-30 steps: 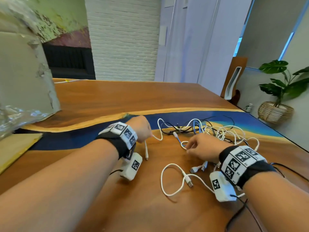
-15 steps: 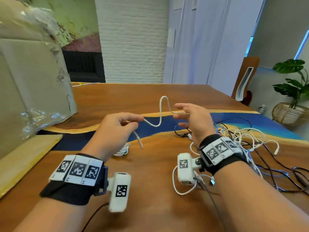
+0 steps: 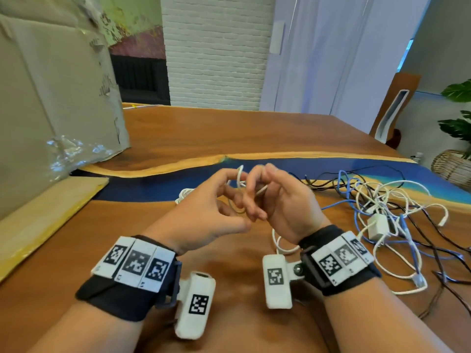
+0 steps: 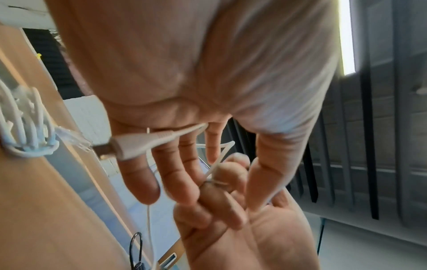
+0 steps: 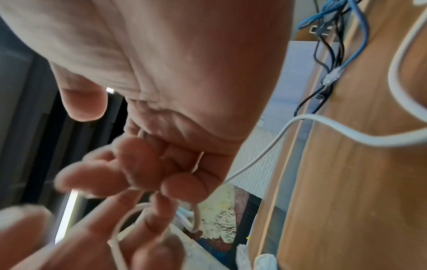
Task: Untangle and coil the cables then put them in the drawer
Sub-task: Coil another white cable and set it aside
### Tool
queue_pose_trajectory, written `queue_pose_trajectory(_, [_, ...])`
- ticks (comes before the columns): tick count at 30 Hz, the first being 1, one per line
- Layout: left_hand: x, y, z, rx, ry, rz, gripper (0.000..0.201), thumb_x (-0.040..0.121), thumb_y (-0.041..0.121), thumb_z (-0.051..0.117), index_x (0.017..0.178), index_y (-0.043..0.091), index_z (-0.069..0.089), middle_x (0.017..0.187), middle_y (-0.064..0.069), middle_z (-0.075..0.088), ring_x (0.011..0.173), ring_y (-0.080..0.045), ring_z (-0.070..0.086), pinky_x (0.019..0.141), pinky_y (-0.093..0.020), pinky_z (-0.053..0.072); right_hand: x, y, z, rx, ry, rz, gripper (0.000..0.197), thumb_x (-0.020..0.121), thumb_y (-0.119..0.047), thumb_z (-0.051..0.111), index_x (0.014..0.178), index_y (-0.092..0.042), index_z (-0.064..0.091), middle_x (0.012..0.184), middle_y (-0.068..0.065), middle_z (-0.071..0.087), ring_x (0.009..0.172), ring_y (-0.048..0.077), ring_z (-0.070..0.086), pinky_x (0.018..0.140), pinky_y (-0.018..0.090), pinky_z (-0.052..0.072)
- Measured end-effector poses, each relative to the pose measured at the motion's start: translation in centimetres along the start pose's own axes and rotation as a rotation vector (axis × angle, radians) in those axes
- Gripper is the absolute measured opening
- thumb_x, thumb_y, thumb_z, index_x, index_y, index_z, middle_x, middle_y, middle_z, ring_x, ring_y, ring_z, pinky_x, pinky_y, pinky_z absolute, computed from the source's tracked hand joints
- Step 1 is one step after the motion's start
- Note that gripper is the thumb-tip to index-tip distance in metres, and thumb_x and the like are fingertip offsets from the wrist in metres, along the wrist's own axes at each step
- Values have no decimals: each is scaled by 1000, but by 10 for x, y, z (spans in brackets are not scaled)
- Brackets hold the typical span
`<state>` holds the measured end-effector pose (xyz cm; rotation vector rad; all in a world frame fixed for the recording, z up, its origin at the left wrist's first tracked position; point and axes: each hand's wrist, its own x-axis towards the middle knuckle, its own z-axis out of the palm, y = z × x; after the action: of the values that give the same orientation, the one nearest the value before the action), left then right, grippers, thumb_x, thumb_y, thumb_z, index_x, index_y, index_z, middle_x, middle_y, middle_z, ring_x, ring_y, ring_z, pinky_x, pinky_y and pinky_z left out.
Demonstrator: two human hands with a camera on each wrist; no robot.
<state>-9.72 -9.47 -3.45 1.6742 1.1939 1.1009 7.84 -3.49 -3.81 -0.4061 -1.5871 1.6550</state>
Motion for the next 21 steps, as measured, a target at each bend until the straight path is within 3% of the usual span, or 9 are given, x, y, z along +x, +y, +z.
queue_pose_trajectory(2, [0, -2, 3, 151, -4, -1, 49, 79, 18, 85, 117, 41, 64, 96, 2, 69, 74, -20, 68, 66, -24, 54, -5, -3, -4, 111, -48, -28, 35, 98, -40, 41, 102, -8, 56, 73, 21, 60, 49, 23, 35, 61, 41, 31])
queue_pose_trajectory(4, [-1, 2, 5, 254, -18, 3, 12, 85, 31, 82, 96, 33, 76, 82, -2, 69, 63, -8, 59, 60, -20, 47, -7, -7, -9, 203, -129, -50, 36, 98, -35, 46, 120, -7, 54, 87, 23, 67, 49, 21, 41, 64, 42, 36])
queue_pose_trajectory(7, [1, 2, 4, 399, 9, -2, 35, 94, 50, 66, 76, 21, 74, 68, -8, 65, 57, -7, 51, 56, -27, 42, -13, -13, -15, 231, -166, -70, 51, 96, -30, 50, 142, -9, 47, 125, 27, 65, 66, 26, 63, 80, 49, 47])
queue_pose_trajectory(9, [2, 4, 1, 382, 109, 7, 41, 98, 50, 59, 72, 19, 69, 58, -2, 56, 52, -10, 47, 53, -30, 40, -18, -21, -23, 185, -66, -63, 55, 95, -29, 50, 148, -14, 45, 136, 26, 62, 78, 27, 73, 91, 46, 52])
queue_pose_trajectory(12, [6, 1, -10, 135, 279, 27, 39, 103, 38, 57, 72, 14, 61, 56, -1, 45, 50, -19, 41, 49, -34, 36, -21, -28, -36, 47, 242, -42, 48, 94, -23, 60, 141, -16, 55, 125, 18, 71, 62, 22, 70, 69, 35, 59])
queue_pose_trajectory(14, [8, 0, -17, -33, 361, 57, 36, 105, 31, 55, 76, 10, 60, 58, -4, 42, 49, -17, 36, 44, -29, 33, -20, -25, -45, -127, 443, -46, 45, 91, -17, 68, 135, -16, 61, 116, 10, 71, 48, 16, 54, 46, 28, 48])
queue_pose_trajectory(16, [8, 2, -21, -138, 408, 107, 33, 106, 27, 54, 79, 10, 61, 58, -2, 44, 48, -16, 37, 45, -28, 37, -18, -20, -49, -370, 526, 27, 50, 91, -17, 75, 139, -23, 60, 121, 5, 65, 41, 11, 41, 37, 25, 34])
queue_pose_trajectory(19, [9, 2, -26, -186, 471, 162, 30, 105, 26, 55, 79, 16, 65, 64, -1, 51, 49, -15, 44, 53, -32, 43, -17, -9, -44, -592, 358, 269, 73, 87, -30, 80, 151, -31, 45, 123, 0, 66, 37, 5, 43, 35, 23, 33])
queue_pose_trajectory(21, [10, 0, -30, -203, 502, 166, 31, 105, 26, 56, 78, 19, 68, 69, -4, 53, 50, -15, 48, 54, -33, 45, -18, -3, -35, -702, 155, 435, 72, 82, -41, 82, 145, -39, 48, 91, 1, 68, 40, 10, 43, 39, 25, 36])
